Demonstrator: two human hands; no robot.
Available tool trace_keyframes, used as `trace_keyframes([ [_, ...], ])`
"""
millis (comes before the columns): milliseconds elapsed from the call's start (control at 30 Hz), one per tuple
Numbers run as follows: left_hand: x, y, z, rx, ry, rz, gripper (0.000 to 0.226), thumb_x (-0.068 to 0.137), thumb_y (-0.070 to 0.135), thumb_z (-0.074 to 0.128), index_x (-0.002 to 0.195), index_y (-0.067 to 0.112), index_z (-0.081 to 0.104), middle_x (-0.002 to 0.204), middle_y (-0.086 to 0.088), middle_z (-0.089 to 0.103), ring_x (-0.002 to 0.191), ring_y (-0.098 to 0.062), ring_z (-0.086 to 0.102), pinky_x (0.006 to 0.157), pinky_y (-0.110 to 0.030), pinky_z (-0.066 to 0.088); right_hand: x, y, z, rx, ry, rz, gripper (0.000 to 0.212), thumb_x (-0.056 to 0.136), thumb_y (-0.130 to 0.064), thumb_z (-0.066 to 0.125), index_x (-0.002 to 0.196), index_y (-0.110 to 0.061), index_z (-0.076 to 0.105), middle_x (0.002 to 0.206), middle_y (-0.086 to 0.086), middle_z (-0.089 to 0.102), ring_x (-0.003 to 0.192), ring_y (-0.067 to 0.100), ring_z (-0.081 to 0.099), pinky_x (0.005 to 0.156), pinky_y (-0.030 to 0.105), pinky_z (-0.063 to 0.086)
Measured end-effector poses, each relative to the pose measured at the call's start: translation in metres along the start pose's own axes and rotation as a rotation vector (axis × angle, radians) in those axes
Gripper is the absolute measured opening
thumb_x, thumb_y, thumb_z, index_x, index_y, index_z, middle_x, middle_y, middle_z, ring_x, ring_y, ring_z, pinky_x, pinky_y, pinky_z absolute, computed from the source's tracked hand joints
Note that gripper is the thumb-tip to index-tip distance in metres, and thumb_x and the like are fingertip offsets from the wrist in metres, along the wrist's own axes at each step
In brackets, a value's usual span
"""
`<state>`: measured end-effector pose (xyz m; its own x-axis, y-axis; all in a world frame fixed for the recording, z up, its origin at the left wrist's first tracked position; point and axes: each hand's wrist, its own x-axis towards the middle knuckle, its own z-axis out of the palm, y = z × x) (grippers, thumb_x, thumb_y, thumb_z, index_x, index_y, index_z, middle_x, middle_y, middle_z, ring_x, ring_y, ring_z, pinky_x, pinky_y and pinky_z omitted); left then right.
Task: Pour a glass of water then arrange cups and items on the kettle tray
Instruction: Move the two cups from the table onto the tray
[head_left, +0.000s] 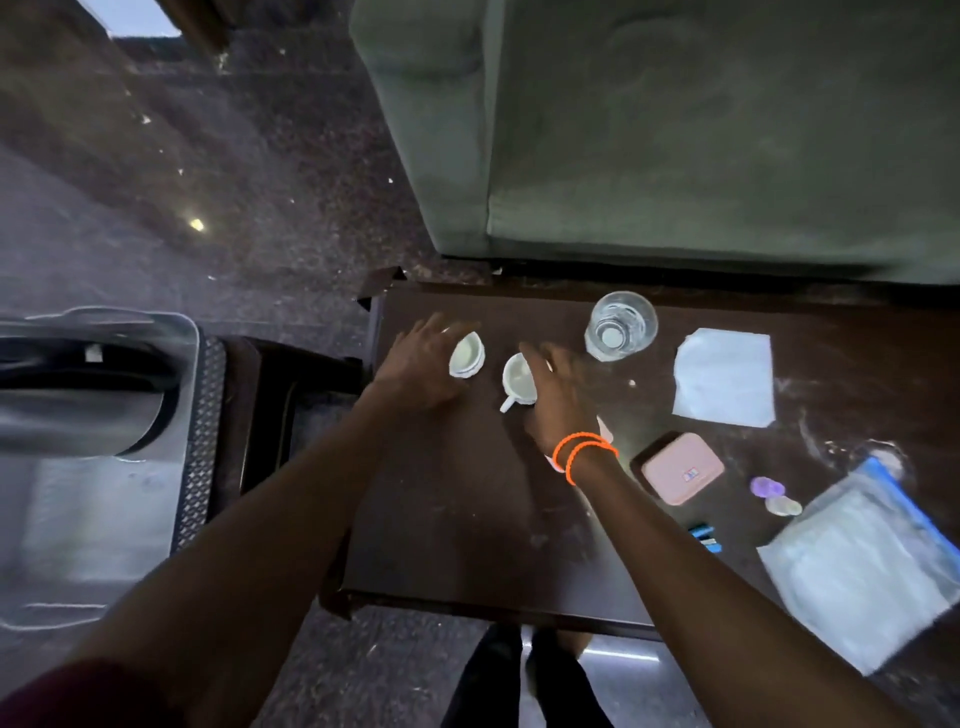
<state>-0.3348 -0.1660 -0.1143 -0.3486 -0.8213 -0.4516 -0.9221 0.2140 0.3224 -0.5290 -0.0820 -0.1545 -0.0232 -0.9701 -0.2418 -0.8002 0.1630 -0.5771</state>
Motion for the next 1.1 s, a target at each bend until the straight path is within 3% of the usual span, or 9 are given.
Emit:
trace_keyframes([
  [100,0.005,-0.002,-0.003,-0.054,0.044,-0.017,0.072,0.077,0.026,0.084,0.143,0.018,0.056,0.139,-0.013,0.054,0.128,-0.036,0.053,0.104,-0.049,0.049,0.008,0.005,0.004,0.018,0.025,-0.023,0.081,0.068,0.000,0.077,0.143,-0.014,0.050,0.141,0.010,0.050,0.127,0.037,0.045,0.106,0.047,0.041],
  [300,-0.012,-0.005,-0.012,-0.212,0.210,-0.096,0.063,0.068,0.037,0.088,0.122,0.014,0.068,0.124,-0.014,0.066,0.113,-0.033,0.064,0.090,-0.041,0.054,0.008,-0.004,-0.002,0.049,0.072,-0.096,0.074,0.063,-0.009,0.085,0.132,-0.015,0.058,0.127,0.006,0.059,0.114,0.032,0.054,0.097,0.039,0.044],
  [533,-0.071,-0.017,-0.045,-0.268,0.322,-0.234,0.055,0.067,0.052,0.085,0.107,0.016,0.073,0.106,-0.007,0.075,0.097,-0.030,0.071,0.082,-0.043,0.058,-0.005,-0.066,-0.027,0.099,0.061,-0.209,0.076,0.060,-0.016,0.088,0.131,-0.019,0.058,0.128,0.000,0.060,0.113,0.024,0.053,0.091,0.023,0.034],
  [767,-0.167,-0.039,-0.073,-0.306,0.444,-0.392,0.061,0.063,0.064,0.079,0.102,0.018,0.076,0.101,-0.009,0.077,0.096,-0.032,0.073,0.080,-0.039,0.058,-0.031,-0.151,-0.037,0.100,-0.014,-0.358,0.074,0.056,-0.014,0.091,0.125,-0.009,0.062,0.124,0.009,0.062,0.109,0.033,0.056,0.095,0.035,0.040],
  [933,-0.251,-0.072,-0.093,-0.303,0.538,-0.489,0.055,0.060,0.063,0.079,0.084,0.014,0.074,0.079,-0.008,0.073,0.075,-0.029,0.071,0.059,-0.036,0.051,-0.054,-0.218,-0.018,0.123,-0.042,-0.425,0.078,0.052,-0.018,0.094,0.124,-0.012,0.062,0.119,0.009,0.063,0.105,0.035,0.056,0.093,0.045,0.046],
  [1000,-0.277,-0.091,-0.093,-0.293,0.560,-0.542,0.054,0.058,0.064,0.078,0.080,0.015,0.072,0.073,-0.004,0.069,0.071,-0.028,0.068,0.056,-0.033,0.044,-0.060,-0.243,-0.002,0.150,-0.056,-0.445,0.081,0.052,-0.021,0.093,0.125,-0.014,0.060,0.121,0.008,0.063,0.109,0.032,0.055,0.095,0.044,0.046],
  [1100,-0.308,-0.127,-0.091,-0.285,0.542,-0.621,0.057,0.058,0.065,0.075,0.084,0.015,0.072,0.083,-0.009,0.073,0.079,-0.032,0.070,0.063,-0.037,0.052,-0.068,-0.282,0.024,0.184,-0.061,-0.483,0.085,0.048,-0.022,0.091,0.125,-0.019,0.057,0.122,0.004,0.063,0.109,0.027,0.054,0.094,0.037,0.045],
])
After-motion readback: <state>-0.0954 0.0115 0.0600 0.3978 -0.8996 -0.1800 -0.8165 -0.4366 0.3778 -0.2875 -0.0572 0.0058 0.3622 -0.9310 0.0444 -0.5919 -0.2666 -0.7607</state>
